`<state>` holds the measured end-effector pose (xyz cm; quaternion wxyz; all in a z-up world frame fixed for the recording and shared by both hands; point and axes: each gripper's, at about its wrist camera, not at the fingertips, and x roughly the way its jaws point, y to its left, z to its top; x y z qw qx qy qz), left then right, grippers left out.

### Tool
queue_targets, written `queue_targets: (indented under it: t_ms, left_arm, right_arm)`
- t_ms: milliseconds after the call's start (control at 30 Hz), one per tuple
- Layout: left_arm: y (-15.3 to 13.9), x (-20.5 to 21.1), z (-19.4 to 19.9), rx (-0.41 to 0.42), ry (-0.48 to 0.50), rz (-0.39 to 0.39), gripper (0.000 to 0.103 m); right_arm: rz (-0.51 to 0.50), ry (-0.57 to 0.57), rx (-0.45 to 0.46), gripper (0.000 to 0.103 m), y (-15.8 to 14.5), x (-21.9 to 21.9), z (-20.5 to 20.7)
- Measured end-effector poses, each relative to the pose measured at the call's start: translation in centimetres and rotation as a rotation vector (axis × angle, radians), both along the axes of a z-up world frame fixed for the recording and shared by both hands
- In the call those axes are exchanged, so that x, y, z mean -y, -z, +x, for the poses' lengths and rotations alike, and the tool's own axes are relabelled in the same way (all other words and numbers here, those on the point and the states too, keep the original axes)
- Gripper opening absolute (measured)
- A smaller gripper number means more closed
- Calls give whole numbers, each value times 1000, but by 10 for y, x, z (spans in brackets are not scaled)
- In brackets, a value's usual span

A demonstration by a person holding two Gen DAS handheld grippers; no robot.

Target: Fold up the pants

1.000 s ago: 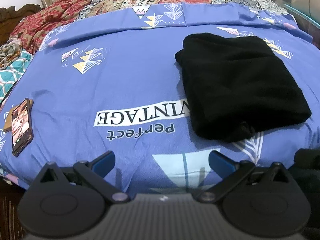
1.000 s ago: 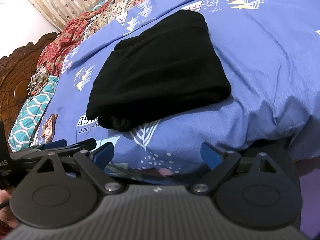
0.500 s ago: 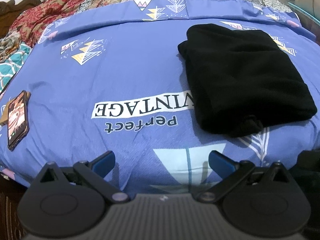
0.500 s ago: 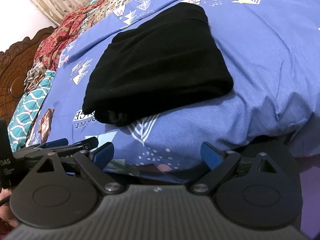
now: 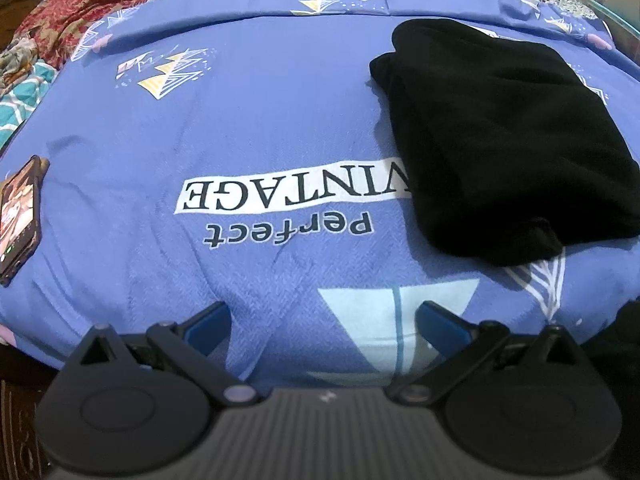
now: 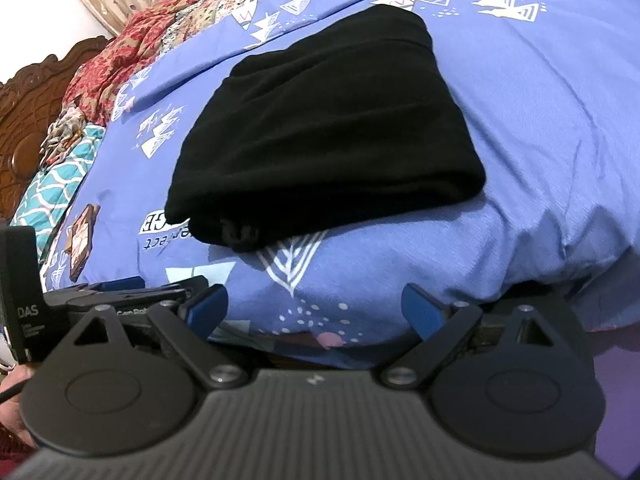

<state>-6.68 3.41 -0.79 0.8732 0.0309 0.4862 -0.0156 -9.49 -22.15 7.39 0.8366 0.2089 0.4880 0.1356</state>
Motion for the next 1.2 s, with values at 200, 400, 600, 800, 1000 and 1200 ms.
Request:
queue_targets:
  t_ms: [200,400,600,800,1000,1200]
  left_arm:
    - [3,-2,3,-7,5,-14,103]
    - [4,-3,6,-10,5,-24,103]
    - [4,-6,8,-18,3,-34,103]
    - [5,-8,11,-44,-19,-55,103]
    - [6,-7,10,-53,-26,-56,103]
    - [6,-8,11,-63,-31,-58,103]
  right_arm:
    - [6,-27,36,97,-5,-12,1]
    - [-12,-46,25,97,-4,-18,5]
    - [-18,-57,8,97,-3,-21,7]
    - [-22,-59,16,97,-4,-20,6]
    - [-29,-67,24,97,-5,-22,5]
    - [-27,-62,22,97,-5,-22,5]
